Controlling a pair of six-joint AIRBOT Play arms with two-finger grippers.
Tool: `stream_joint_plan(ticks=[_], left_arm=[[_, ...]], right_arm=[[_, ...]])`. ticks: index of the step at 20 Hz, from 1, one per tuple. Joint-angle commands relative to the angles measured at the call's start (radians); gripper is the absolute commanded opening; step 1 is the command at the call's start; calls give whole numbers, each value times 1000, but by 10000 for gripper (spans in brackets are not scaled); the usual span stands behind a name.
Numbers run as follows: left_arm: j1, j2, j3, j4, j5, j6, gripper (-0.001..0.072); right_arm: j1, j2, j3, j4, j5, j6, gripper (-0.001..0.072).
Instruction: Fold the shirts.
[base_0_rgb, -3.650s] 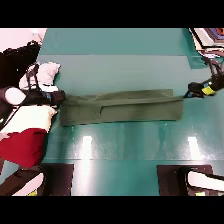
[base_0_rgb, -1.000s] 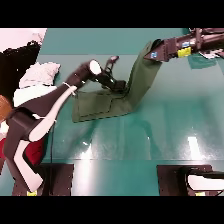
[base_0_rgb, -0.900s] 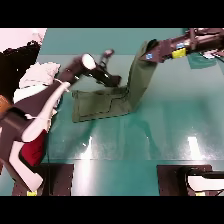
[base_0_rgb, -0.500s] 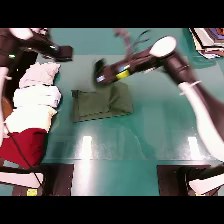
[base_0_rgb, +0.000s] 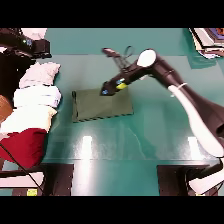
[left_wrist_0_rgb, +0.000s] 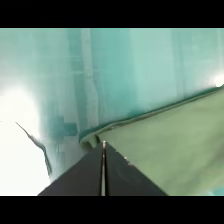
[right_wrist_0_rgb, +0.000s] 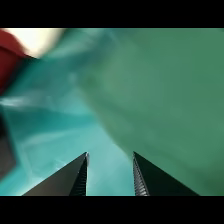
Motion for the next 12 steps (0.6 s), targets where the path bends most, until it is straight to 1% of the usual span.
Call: stream_joint_plan(ticks=[1,2,3,5,8,10,12], left_arm=[[4,4,1,-13,-19,1,24],[4,4,1,-24,-19,1,24],[4,4,1,-37,-17,1,24],[4,4,1,-65,6,1,24],[4,4,1,-81,23,1,24],[4,4,1,-80,24,11,24],[4,4,1,-80,24,26,24]], right_arm=[[-186,94,-169,-92,40,28,380],[-248,114,-233,-84,40,28,603],[-301,122,-281,-80,41,28,683],[-382,108,-359,-49,26,27,679],[-418,39,-426,95,2,8,676],[-397,-22,-413,181,-2,-19,675],[-347,-89,-350,216,-2,-19,674]])
